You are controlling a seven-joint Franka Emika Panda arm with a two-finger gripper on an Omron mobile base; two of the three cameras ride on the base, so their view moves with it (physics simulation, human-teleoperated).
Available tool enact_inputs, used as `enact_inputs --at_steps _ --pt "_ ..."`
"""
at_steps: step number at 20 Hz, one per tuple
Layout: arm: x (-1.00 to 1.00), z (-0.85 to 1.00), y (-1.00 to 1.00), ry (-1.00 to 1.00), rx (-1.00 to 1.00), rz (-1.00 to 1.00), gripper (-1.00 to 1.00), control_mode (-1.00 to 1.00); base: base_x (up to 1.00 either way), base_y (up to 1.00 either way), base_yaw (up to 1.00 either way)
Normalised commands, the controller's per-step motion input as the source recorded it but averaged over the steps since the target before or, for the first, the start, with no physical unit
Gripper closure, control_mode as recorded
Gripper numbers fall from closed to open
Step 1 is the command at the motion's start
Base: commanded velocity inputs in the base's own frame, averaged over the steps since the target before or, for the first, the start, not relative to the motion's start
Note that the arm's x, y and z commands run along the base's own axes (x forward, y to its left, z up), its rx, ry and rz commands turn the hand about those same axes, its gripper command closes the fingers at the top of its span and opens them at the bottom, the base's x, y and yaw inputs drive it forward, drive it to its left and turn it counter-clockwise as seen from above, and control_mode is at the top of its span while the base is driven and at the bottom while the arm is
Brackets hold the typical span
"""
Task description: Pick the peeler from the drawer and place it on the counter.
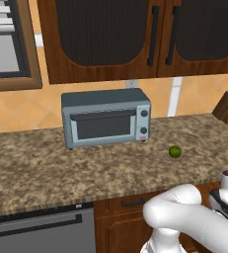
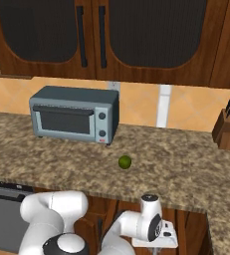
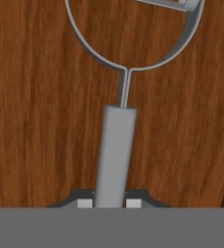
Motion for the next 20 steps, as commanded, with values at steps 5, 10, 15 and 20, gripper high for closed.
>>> enact_inputs --at_steps 5,10,15,20 --pt "-0.58 0.09 -0.21 -0.03 0.02 0.00 1.00 -1.00 0.00 0.00 0.00" --pt "-0.65 0.57 -0.16 -0.01 0.01 0.00 1.00 -1.00 0.00 0.00 0.00" --pt "-0.26 0.80 0.00 -0.01 0.03 0.00 1.00 -1.00 0.00 0.00 0.00" --pt "-0.11 0.92 0.02 -0.03 0.03 0.00 1.00 -1.00 0.00 0.00 0.00"
